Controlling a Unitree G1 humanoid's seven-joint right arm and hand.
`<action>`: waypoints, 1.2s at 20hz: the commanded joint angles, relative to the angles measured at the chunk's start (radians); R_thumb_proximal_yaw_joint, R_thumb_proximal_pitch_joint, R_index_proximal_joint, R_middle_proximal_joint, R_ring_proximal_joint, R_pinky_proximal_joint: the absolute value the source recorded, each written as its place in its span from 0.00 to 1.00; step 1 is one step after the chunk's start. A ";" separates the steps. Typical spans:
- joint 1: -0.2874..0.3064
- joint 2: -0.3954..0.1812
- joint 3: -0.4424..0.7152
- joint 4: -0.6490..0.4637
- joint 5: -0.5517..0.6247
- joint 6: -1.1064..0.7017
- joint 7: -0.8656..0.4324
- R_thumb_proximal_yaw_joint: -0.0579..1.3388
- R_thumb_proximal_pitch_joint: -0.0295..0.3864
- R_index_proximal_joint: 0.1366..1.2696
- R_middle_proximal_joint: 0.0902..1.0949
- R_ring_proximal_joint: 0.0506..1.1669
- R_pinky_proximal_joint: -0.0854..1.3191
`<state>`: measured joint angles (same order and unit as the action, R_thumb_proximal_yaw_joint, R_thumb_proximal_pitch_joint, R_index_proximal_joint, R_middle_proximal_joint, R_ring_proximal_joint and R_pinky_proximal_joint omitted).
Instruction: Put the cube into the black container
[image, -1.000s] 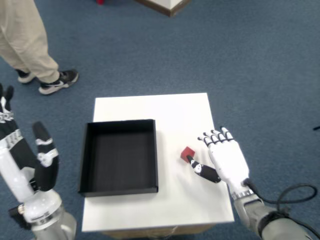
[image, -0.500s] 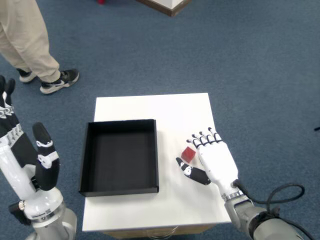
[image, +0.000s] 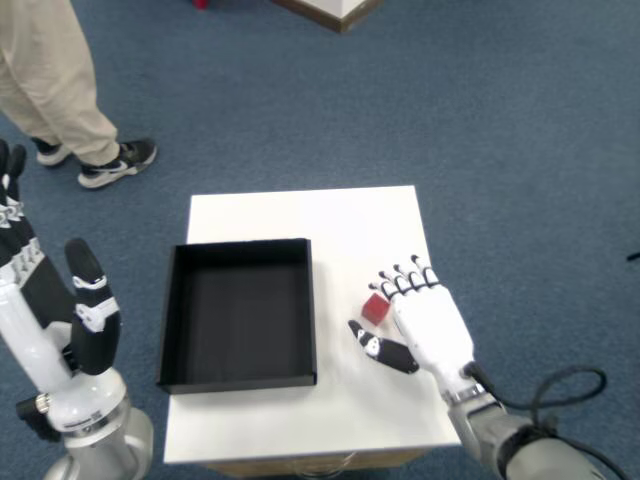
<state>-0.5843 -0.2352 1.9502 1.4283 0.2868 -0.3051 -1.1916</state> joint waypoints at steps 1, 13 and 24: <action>-0.031 -0.039 -0.015 0.020 0.022 0.000 -0.010 0.24 0.31 0.33 0.26 0.23 0.15; 0.004 -0.065 -0.057 0.019 0.075 0.013 0.073 0.26 0.35 0.32 0.25 0.22 0.15; 0.001 -0.053 -0.072 0.019 0.095 0.035 0.115 0.25 0.37 0.32 0.24 0.21 0.15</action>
<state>-0.5376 -0.2737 1.8955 1.4300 0.3601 -0.2875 -1.0599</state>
